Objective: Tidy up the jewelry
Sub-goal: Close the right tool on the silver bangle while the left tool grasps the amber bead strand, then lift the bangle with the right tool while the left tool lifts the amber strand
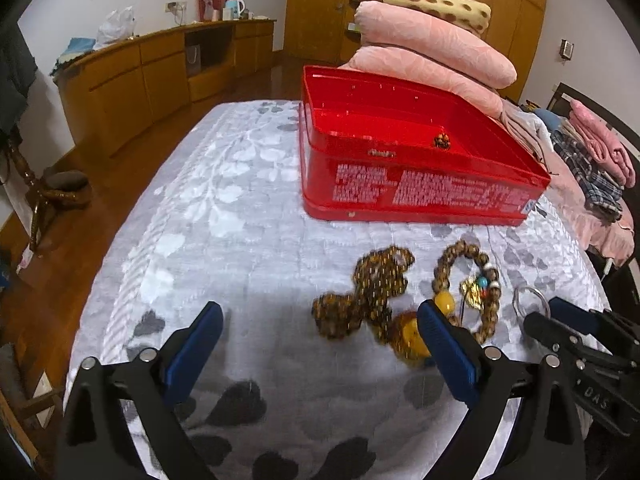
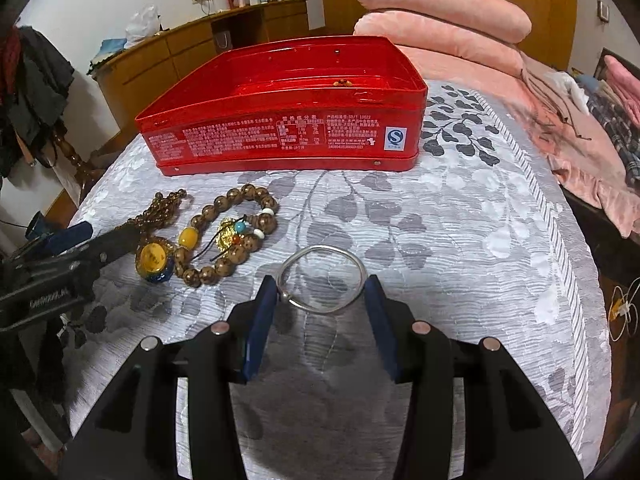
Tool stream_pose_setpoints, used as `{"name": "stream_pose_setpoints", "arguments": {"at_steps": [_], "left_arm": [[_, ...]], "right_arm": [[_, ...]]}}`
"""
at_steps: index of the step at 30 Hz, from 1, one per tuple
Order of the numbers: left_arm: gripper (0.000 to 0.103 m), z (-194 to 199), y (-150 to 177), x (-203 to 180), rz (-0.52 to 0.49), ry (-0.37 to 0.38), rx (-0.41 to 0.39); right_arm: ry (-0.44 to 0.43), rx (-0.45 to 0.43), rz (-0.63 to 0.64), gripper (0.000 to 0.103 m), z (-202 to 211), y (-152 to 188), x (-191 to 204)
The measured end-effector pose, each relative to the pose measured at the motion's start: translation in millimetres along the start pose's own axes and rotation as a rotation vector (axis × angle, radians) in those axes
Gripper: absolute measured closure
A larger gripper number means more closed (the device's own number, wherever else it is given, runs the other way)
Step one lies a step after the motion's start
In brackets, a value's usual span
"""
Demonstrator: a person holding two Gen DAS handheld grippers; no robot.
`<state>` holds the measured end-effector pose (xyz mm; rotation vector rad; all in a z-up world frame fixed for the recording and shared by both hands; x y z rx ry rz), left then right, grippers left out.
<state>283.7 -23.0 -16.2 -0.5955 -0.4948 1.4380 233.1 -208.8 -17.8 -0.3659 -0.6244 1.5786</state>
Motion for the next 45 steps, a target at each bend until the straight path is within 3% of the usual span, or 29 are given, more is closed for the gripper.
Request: {"name": "stream_pose_setpoints", "arguments": {"at_steps": [10, 15, 17, 20, 31, 35, 41, 45], "left_arm": [[0.015, -22.1, -8.3, -12.5, -0.055, 0.025, 0.058], [0.045, -18.7, -6.4, -15.4, -0.075, -0.005, 0.043], [0.064, -15.4, -5.3, -15.6, -0.084, -0.004, 0.032], [0.076, -11.3, -3.0, -13.8, -0.079, 0.025, 0.023], [0.076, 4.1, 10.1, 8.1, -0.011, 0.051, 0.037], [0.059, -0.6, 6.0, 6.0, -0.009, 0.037, 0.036], [0.045, -5.9, 5.7, -2.5, -0.032, 0.027, 0.042], [0.044, -6.7, 7.4, -12.4, -0.082, -0.01, 0.042]], "right_arm": [[-0.008, 0.003, -0.002, 0.059, -2.6, 0.0, 0.2], [-0.009, 0.003, -0.002, 0.059, -2.6, 0.3, 0.3], [-0.009, 0.004, -0.003, 0.059, -2.7, 0.5, 0.1], [-0.007, 0.006, -0.002, 0.059, -3.6, 0.7, 0.4], [0.004, 0.007, 0.002, 0.057, -4.9, 1.4, 2.9], [0.005, 0.011, 0.008, 0.054, -5.8, 1.0, 4.4], [0.009, 0.014, 0.026, 0.048, -9.1, -0.1, 7.9], [0.017, 0.016, 0.043, 0.049, -10.9, -0.1, 10.5]]}}
Point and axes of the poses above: each gripper's, at about its wrist camera, not at the fingertips, and z roughly against the way its jaws point, x to its left, y to its underside, the point moved 1 cm from there along -z, roughly the way its jaws point, and after that the axes turned 4 degrees about -y, right-handed, at the moved point
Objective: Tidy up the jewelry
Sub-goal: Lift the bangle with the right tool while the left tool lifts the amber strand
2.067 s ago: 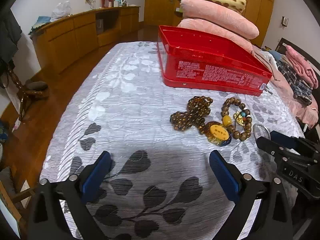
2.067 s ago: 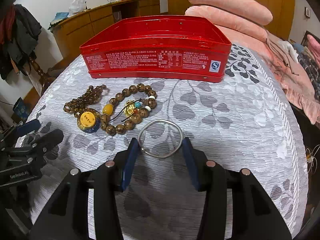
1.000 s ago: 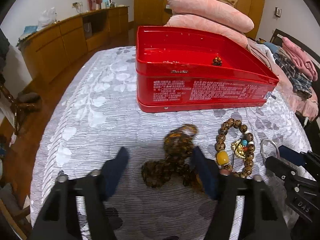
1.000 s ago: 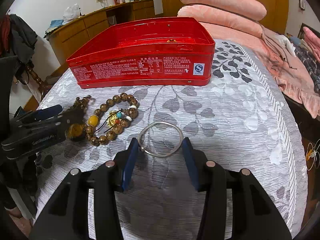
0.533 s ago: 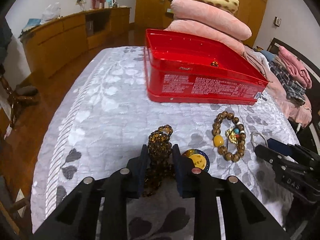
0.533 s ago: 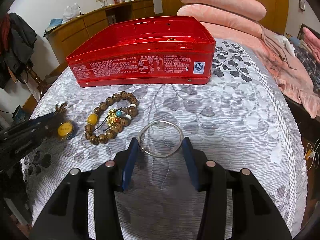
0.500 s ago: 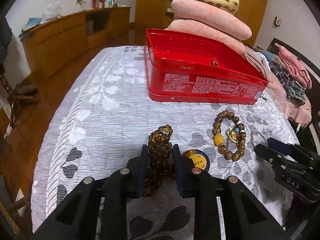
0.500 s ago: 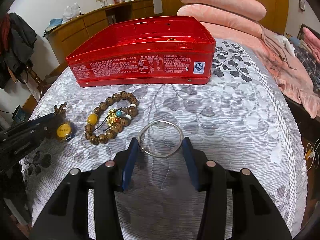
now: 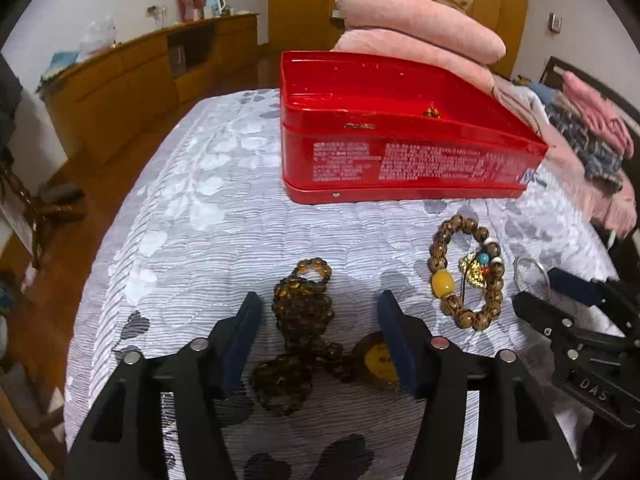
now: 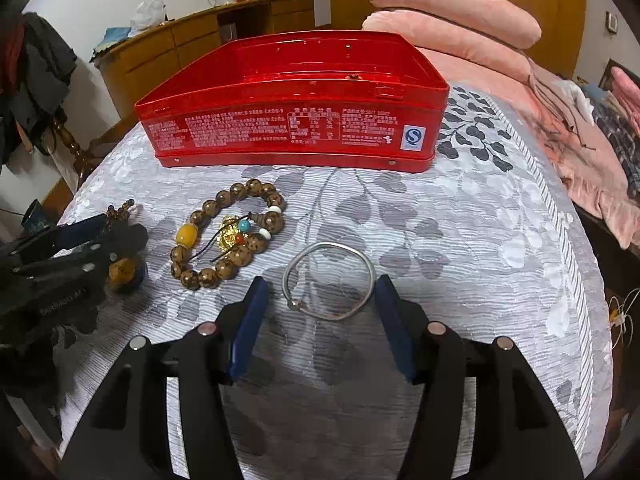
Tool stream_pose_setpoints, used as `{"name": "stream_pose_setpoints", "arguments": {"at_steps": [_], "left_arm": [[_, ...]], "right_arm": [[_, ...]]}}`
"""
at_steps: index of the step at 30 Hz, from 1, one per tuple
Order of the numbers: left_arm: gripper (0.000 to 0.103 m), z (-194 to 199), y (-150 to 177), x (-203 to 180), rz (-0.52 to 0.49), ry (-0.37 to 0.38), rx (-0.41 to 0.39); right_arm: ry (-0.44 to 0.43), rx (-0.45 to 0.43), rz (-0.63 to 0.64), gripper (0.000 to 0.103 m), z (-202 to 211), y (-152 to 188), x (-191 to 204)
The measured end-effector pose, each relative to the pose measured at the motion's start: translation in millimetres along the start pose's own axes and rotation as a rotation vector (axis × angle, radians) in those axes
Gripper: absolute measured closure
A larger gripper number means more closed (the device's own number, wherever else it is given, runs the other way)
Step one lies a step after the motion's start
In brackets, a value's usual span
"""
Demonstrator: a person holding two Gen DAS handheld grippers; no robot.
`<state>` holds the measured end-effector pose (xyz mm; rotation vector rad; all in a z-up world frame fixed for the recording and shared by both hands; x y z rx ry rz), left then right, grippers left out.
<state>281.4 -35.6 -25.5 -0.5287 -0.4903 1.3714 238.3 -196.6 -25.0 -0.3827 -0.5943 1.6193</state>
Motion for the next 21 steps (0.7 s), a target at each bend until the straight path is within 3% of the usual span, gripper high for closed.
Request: {"name": "stream_pose_setpoints", "arguments": {"at_steps": [5, 21], "left_arm": [[0.077, 3.2, 0.8, 8.5, 0.044, -0.005, -0.017], [0.081, 31.7, 6.5, 15.9, 0.097, 0.042, -0.071]], "right_arm": [[-0.005, -0.006, -0.006, 0.057, 1.5, 0.5, -1.0], [-0.011, -0.048, 0.015, 0.057, 28.9, 2.7, 10.2]]}}
Point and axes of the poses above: each gripper's, at about its wrist camera, not at the fingertips, and z roughly against the way its jaws point, x to its left, y to its underside, the point moved 1 cm from there along -z, roughly the way its jaws point, and after that the axes turned 4 degrees about -y, right-handed, at the moved point
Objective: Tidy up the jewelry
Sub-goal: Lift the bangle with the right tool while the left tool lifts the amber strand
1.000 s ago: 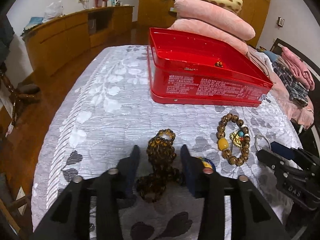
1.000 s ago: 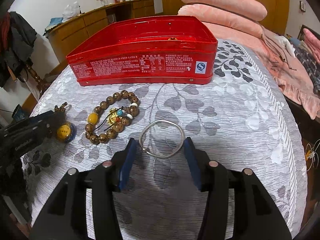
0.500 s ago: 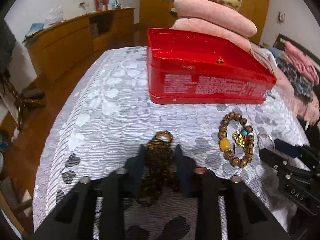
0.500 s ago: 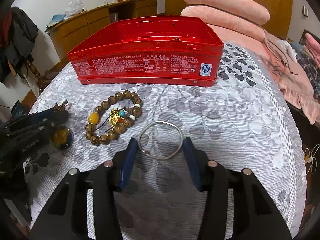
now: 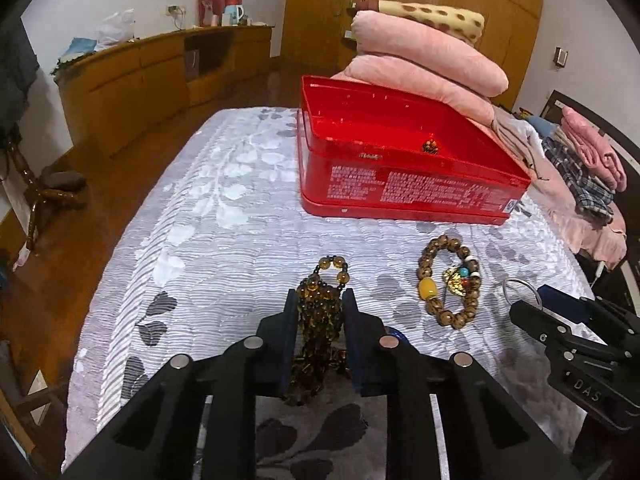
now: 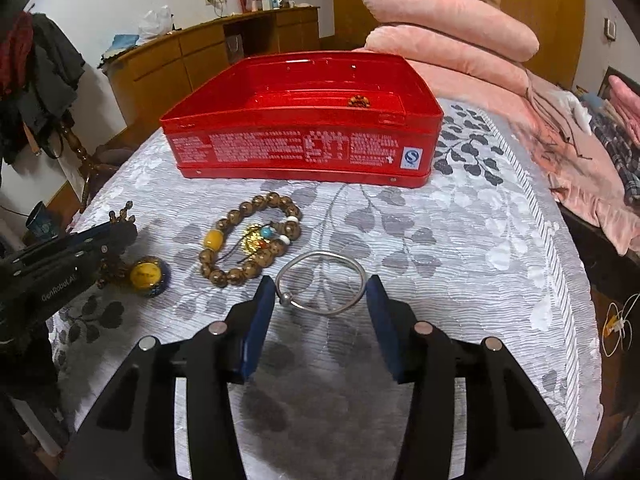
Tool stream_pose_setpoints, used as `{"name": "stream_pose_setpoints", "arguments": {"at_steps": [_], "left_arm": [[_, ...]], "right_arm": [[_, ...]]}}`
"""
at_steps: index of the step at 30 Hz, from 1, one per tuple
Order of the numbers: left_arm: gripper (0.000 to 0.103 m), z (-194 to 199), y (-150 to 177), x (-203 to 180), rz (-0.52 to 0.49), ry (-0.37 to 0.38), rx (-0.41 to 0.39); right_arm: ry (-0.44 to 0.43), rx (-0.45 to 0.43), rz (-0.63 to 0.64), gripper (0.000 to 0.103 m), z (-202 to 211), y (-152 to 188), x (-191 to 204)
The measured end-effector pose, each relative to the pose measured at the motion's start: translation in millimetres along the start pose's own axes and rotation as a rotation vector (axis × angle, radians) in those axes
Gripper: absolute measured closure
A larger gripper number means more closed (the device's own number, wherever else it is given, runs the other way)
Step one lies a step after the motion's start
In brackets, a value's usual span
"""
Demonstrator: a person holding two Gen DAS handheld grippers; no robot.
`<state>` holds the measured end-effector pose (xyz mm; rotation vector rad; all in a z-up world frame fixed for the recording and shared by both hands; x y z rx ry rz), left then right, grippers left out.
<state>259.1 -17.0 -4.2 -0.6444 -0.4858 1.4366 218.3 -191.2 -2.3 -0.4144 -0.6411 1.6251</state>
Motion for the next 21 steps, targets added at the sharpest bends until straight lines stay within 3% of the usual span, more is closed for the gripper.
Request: {"name": "stream_pose_setpoints", "arguments": {"at_steps": [21], "left_arm": [[0.083, 28.7, -10.2, -10.2, -0.023, 0.022, -0.063]], "right_arm": [[0.0, -0.067, 0.027, 0.057, 28.4, -18.6, 5.7]]}}
Point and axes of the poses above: each gripper's, at about its wrist camera, not at the fingertips, and z roughly against the way its jaws point, x to its left, y to its underside, the point moved 1 cm from there along -z, roughly the way its jaws point, and after that the axes turned 4 degrees about -y, right-handed, at the moved point
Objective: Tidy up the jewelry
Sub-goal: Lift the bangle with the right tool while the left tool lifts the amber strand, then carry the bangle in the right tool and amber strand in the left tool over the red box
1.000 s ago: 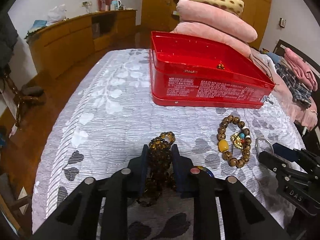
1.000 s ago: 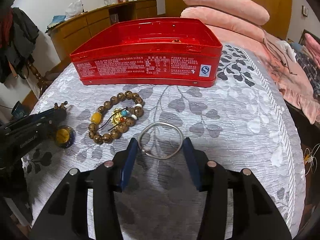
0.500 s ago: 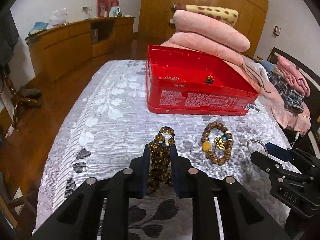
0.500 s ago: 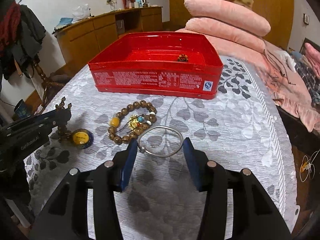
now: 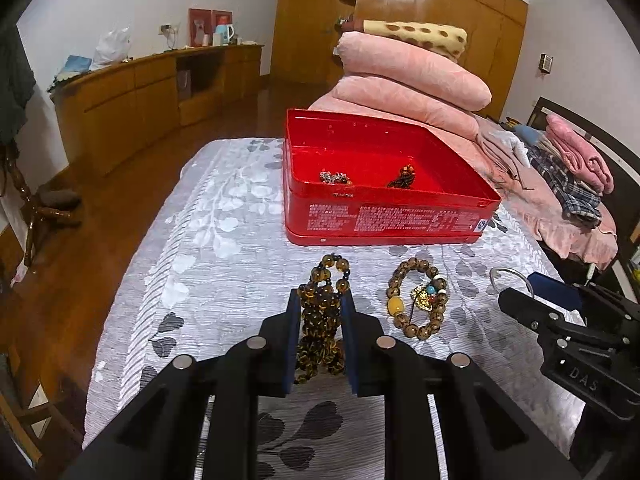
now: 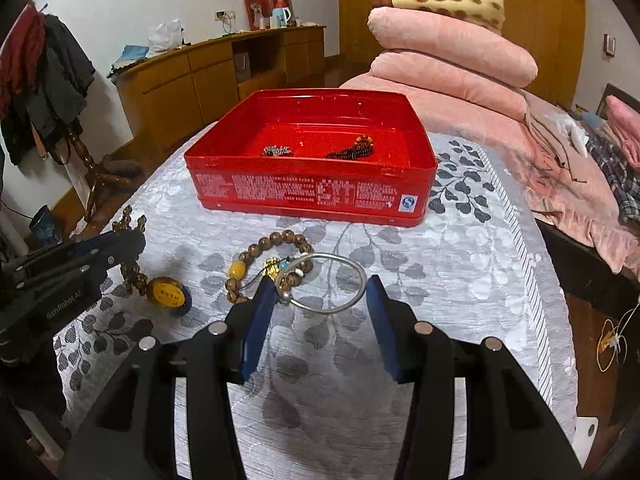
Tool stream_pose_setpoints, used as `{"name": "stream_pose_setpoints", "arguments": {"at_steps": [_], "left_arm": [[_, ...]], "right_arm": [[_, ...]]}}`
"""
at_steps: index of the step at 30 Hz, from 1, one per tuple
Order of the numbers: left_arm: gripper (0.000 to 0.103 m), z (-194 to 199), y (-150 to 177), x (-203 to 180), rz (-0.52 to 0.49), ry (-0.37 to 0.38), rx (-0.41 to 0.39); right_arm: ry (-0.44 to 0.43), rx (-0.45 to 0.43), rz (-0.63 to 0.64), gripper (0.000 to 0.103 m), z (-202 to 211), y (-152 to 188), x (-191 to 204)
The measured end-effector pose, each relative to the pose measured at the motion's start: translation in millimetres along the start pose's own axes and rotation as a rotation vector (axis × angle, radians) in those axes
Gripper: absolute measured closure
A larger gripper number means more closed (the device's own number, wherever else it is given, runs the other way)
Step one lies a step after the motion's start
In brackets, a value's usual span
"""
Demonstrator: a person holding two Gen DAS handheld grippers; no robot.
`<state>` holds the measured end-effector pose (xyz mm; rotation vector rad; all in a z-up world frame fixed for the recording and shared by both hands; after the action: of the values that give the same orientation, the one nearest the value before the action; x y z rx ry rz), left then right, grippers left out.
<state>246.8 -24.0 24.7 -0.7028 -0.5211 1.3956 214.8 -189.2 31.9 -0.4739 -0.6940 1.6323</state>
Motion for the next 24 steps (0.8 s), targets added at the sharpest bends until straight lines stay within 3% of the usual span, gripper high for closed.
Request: {"name": "stream_pose_setpoints", "arguments": {"at_steps": [24], "left_arm": [[0.084, 3.0, -15.6, -12.3, -0.031, -0.014, -0.028]], "right_arm": [[0.013, -0.017, -0.009, 0.057, -1.6, -14.8, -9.4]]}}
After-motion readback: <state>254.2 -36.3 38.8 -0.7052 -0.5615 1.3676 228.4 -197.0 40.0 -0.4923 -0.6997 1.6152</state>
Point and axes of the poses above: each gripper's, at about its wrist camera, not at the fingertips, and z roughly against the way its jaws point, x to its left, y to its underside, the point moved 1 cm from there along -z, roughly the way its jaws point, and after that the axes turned 4 degrees about -y, right-handed, at the moved point
